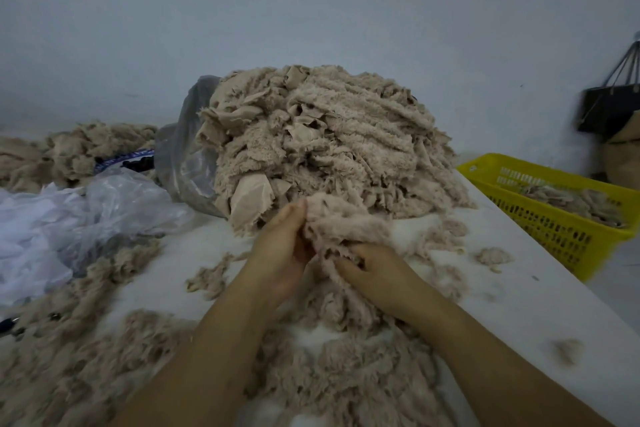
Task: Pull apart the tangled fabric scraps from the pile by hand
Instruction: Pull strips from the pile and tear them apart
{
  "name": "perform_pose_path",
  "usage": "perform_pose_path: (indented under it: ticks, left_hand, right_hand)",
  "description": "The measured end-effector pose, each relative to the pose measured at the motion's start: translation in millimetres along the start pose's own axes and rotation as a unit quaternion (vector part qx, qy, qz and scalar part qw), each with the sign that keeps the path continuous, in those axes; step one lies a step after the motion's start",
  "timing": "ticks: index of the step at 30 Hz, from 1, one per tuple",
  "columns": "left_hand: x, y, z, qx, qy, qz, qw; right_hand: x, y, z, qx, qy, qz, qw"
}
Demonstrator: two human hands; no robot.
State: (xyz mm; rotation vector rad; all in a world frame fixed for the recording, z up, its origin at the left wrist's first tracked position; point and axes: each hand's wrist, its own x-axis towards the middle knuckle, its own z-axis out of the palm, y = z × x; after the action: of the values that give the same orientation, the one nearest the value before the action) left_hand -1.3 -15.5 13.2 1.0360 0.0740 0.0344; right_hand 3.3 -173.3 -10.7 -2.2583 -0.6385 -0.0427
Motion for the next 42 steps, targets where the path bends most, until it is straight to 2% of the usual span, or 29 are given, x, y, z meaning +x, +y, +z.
perform_pose_path:
  ticks: [2, 4, 7, 10, 14, 16, 19, 21, 24, 29, 32, 34, 36, 37, 39, 41, 42]
  left_hand:
    - [0, 8, -3, -0.057, 0.015, -0.003, 0.998]
    - [-1, 9, -2, -0.062, 0.025, -0.005, 0.998]
    - [-5, 7, 3, -0.003, 0.024, 0.016, 1.000]
    - [-10, 0, 10, 0.074, -0.017, 0.046, 0.996]
    - [-14, -12, 18, 0.199, -0.062, 0.057, 0.976]
    - [-15, -15, 19, 0.229, -0.090, 0.054, 0.968]
    - [-17, -13, 17, 0.271, -0.100, 0.058, 0.956]
    - [-18, -11, 15, 0.307, -0.134, 0.066, 0.940]
    - [-17, -9, 15, 0.287, -0.166, 0.054, 0.942]
    - [-18, -3, 13, 0.193, -0.099, 0.051, 0.975]
    - [-12, 2, 10, 0.121, -0.037, 0.060, 0.990]
    - [-6, 9, 2, 0.047, 0.013, 0.066, 0.997]
    - [1, 14, -8, -0.009, 0.026, 0.065, 0.998]
    - [2, 16, -11, -0.042, 0.013, 0.057, 0.997]
    - [2, 16, -14, -0.116, -0.021, 0.033, 0.993]
    - [2, 14, -15, -0.166, -0.046, 0.018, 0.985]
    - [2, 14, -15, -0.186, -0.057, 0.013, 0.981]
  right_hand:
    - [0, 4, -2, 0.017, 0.022, 0.006, 1.000]
    - [-1, 2, -5, 0.068, 0.022, 0.003, 0.997]
    - [-4, -6, -5, 0.172, 0.013, 0.011, 0.985]
    - [-3, -9, -2, 0.261, 0.035, 0.033, 0.964]
    - [7, -6, -5, 0.342, 0.103, 0.124, 0.926]
    - [10, -3, -9, 0.387, 0.134, 0.163, 0.897]
    - [11, -1, -17, 0.466, 0.152, 0.158, 0.857]
    - [13, 1, -21, 0.484, 0.194, 0.176, 0.835]
    - [13, 3, -24, 0.519, 0.234, 0.194, 0.799]
    - [13, 11, -32, 0.548, 0.245, 0.177, 0.780]
    - [12, 19, -35, 0.533, 0.266, 0.150, 0.789]
    - [10, 26, -42, 0.517, 0.310, 0.173, 0.779]
    - [8, 33, -48, 0.483, 0.319, 0.185, 0.794]
    - [7, 33, -48, 0.458, 0.295, 0.180, 0.819]
    - [5, 26, -40, 0.367, 0.198, 0.159, 0.895]
    - [2, 11, -25, 0.226, 0.090, 0.120, 0.963]
    - [0, 5, -17, 0.150, 0.039, 0.089, 0.984]
